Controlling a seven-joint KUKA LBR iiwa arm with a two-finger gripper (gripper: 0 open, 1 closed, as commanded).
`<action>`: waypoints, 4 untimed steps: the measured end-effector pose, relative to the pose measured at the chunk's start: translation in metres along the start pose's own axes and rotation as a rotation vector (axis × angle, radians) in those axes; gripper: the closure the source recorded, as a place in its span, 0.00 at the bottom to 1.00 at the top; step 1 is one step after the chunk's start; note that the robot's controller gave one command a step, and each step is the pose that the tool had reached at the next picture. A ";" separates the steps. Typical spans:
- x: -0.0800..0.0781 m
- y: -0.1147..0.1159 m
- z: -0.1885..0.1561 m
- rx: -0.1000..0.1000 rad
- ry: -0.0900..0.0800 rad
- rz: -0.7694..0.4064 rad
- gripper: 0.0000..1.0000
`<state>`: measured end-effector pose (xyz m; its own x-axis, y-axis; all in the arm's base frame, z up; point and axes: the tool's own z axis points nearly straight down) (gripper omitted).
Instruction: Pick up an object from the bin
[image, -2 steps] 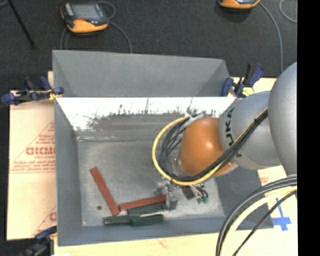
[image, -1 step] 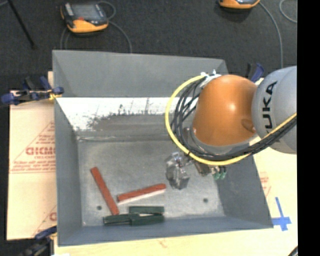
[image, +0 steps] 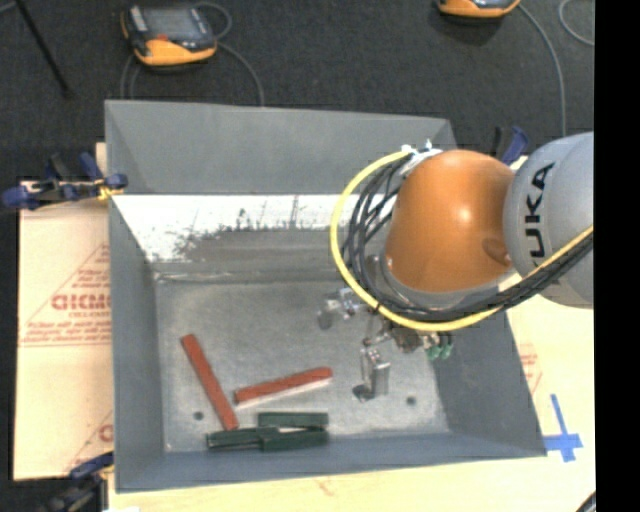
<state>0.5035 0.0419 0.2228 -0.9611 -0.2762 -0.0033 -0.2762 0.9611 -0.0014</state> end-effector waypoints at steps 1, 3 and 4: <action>0.000 0.000 0.000 0.000 0.000 0.000 0.00; -0.030 0.011 0.086 0.000 -0.001 -0.207 0.00; -0.045 -0.010 0.148 -0.002 -0.001 -0.282 1.00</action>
Offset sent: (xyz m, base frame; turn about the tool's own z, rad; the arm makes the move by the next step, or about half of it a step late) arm 0.0310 0.0514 -0.1481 -0.1681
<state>0.5498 0.0444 0.0749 -0.8461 -0.5330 -0.0041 -0.5330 0.8461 -0.0010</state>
